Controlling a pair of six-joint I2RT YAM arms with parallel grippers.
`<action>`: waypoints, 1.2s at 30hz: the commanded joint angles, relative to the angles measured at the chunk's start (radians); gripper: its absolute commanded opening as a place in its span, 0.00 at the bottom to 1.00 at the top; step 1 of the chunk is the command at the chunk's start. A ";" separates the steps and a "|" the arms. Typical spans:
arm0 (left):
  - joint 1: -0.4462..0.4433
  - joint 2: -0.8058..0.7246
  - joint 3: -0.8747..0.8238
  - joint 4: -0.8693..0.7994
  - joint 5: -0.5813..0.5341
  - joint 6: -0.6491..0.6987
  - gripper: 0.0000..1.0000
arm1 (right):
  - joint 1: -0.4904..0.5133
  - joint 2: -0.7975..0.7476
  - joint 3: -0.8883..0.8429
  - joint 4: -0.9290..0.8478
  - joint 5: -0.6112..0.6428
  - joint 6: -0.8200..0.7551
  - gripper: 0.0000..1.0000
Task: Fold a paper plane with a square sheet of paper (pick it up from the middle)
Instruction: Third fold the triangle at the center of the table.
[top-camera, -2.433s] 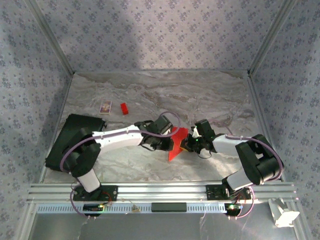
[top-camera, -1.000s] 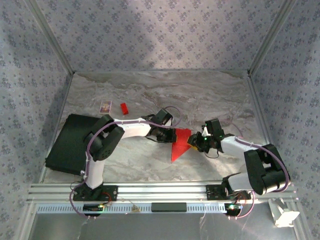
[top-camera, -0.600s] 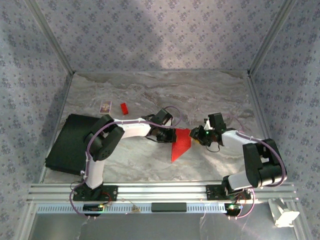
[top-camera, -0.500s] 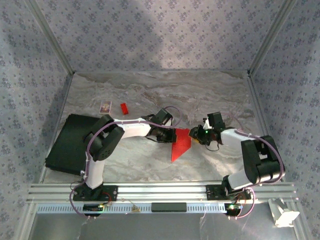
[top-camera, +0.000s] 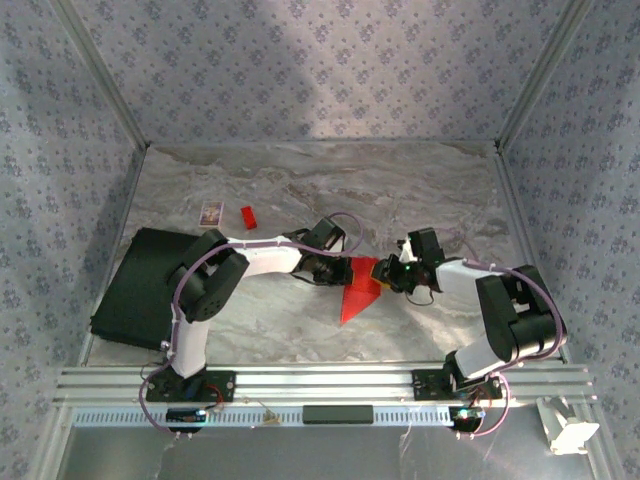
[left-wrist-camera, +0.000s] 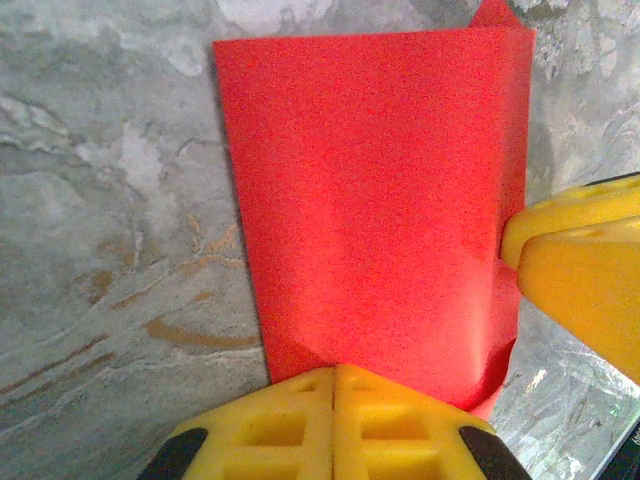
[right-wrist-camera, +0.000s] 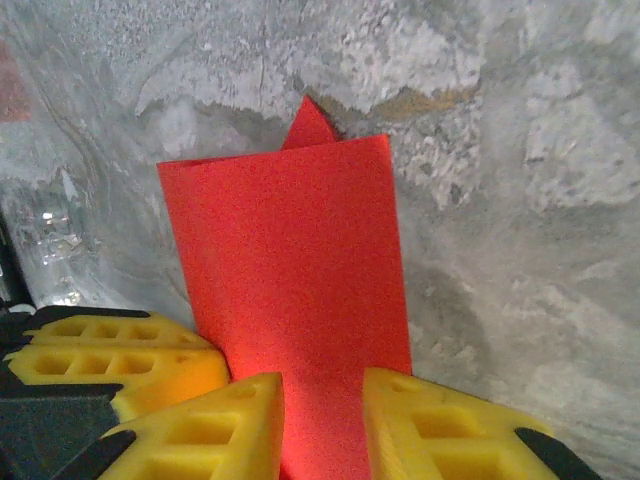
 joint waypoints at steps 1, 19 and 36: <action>0.001 0.028 -0.041 -0.097 -0.018 0.009 0.07 | 0.008 -0.021 -0.032 0.000 -0.012 0.004 0.29; 0.002 0.022 -0.046 -0.103 -0.023 0.013 0.06 | -0.010 0.024 0.041 -0.107 0.080 -0.057 0.35; 0.005 0.017 -0.047 -0.105 -0.026 0.011 0.06 | 0.027 -0.102 0.058 -0.259 0.143 -0.020 0.36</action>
